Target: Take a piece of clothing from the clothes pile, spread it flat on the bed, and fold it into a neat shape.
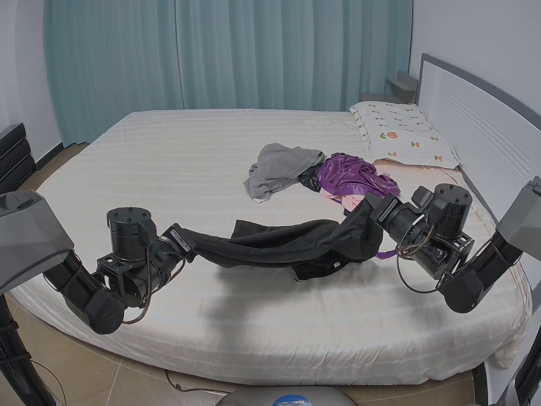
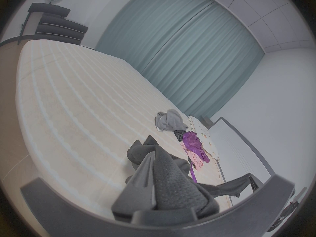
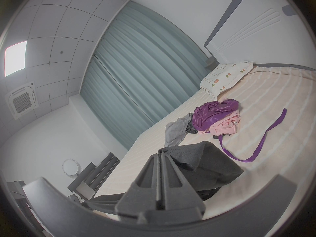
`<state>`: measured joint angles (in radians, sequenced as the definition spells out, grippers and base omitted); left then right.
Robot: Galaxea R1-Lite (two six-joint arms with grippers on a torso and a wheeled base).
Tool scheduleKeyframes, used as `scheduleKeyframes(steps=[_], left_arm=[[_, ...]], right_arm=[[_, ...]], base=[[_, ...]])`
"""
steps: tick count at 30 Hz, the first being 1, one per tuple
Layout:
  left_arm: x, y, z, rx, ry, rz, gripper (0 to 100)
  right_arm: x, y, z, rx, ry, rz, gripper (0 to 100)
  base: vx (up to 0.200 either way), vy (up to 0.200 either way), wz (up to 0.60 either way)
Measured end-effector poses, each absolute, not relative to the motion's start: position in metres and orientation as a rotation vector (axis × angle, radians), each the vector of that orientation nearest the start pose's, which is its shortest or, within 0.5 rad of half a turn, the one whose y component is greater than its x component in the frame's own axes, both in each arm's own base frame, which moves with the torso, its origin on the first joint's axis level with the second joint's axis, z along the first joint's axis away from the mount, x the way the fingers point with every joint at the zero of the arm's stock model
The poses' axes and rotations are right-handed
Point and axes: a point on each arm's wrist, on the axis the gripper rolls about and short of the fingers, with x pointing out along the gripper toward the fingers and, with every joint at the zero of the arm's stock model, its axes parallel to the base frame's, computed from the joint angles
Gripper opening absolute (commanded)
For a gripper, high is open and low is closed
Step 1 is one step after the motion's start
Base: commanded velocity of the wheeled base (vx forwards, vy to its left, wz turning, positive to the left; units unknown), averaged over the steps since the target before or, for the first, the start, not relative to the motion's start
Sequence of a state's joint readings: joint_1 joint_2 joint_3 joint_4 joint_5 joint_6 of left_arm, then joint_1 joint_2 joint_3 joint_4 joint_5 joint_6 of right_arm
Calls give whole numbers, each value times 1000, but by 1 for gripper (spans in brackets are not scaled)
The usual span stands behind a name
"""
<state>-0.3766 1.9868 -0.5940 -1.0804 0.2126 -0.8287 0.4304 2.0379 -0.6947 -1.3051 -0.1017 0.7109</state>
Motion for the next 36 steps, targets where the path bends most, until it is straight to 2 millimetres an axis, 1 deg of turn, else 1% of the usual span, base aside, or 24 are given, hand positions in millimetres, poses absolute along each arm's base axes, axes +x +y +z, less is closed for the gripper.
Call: scheduleKeyframes(steps=[14,25,36], left_arm=[[312,-107,95,-754,277,-25,0],[315,-105,99,-758,255,-20,0],[316,-96,104,-766,230,0,0]], right_arm=[[324,147,120,661,88,256,0],[327,147,125,639,55,242,0],[328,147,126,641,44,240,0]], base=[[0,200,0],[0,200,0],[0,200,0]])
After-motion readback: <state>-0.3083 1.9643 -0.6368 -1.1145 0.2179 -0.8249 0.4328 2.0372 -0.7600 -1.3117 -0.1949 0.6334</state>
